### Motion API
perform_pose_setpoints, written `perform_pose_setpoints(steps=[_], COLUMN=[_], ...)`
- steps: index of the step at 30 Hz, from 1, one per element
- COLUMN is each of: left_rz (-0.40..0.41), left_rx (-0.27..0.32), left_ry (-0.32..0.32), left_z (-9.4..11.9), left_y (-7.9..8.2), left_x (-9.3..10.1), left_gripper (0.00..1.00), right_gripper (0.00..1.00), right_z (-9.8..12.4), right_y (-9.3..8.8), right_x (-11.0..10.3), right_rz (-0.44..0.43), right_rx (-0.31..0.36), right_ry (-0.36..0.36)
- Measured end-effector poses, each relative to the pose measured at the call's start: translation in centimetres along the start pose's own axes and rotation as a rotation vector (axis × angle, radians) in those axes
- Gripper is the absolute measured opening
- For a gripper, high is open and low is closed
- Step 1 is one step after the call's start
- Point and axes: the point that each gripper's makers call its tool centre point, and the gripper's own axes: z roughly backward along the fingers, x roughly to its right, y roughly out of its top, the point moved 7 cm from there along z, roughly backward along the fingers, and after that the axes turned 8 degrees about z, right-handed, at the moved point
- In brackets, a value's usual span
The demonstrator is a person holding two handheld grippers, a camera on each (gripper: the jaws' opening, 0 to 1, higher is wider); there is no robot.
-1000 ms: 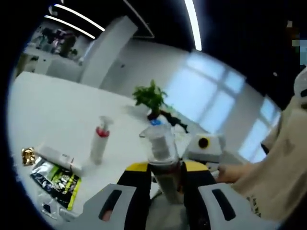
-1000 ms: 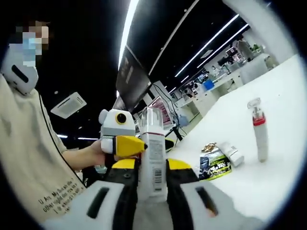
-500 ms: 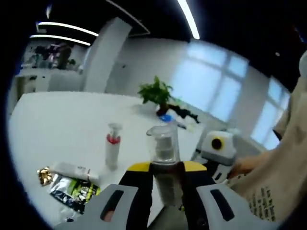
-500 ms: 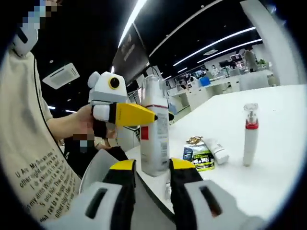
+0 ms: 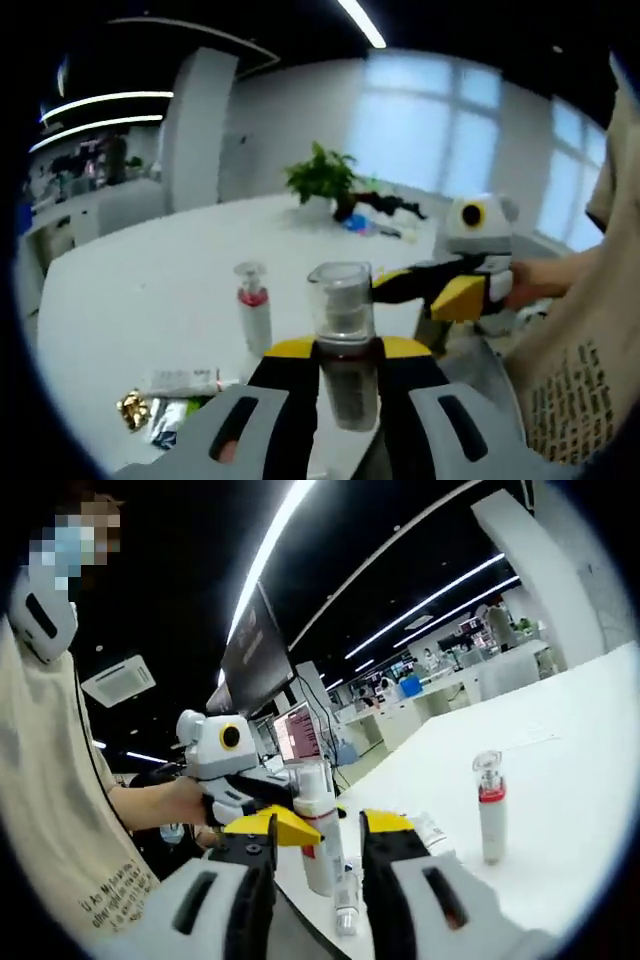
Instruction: Arrange the skincare products in the storage area until every visible bottle or jar stands upright without overlapping.
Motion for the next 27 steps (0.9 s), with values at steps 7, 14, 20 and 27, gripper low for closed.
perform_pose_setpoints(steps=[7, 14, 20, 27], left_rz=[-0.078, -0.112, -0.109, -0.104], left_rx=[-0.037, -0.058, -0.067, -0.073], left_ry=[-0.022, -0.035, -0.051, -0.062], left_z=[-1.0, -1.6, -2.1, -2.7], left_y=[-0.5, -0.9, -1.1, -1.4], left_x=[0.3, 0.0, -0.5, -1.2], left_gripper=[0.18, 0.18, 0.18, 0.18], right_gripper=[0.38, 0.32, 0.26, 0.23], right_z=[-1.4, -1.8, -2.1, -2.3], right_y=[-0.5, -0.7, -1.1, -1.5], right_x=[-0.1, 0.4, 0.8, 1.5], right_rz=[0.049, 0.092, 0.097, 0.105], right_rx=[-0.043, -0.062, -0.083, -0.099], right_ry=[0.001, -0.044, -0.052, -0.080])
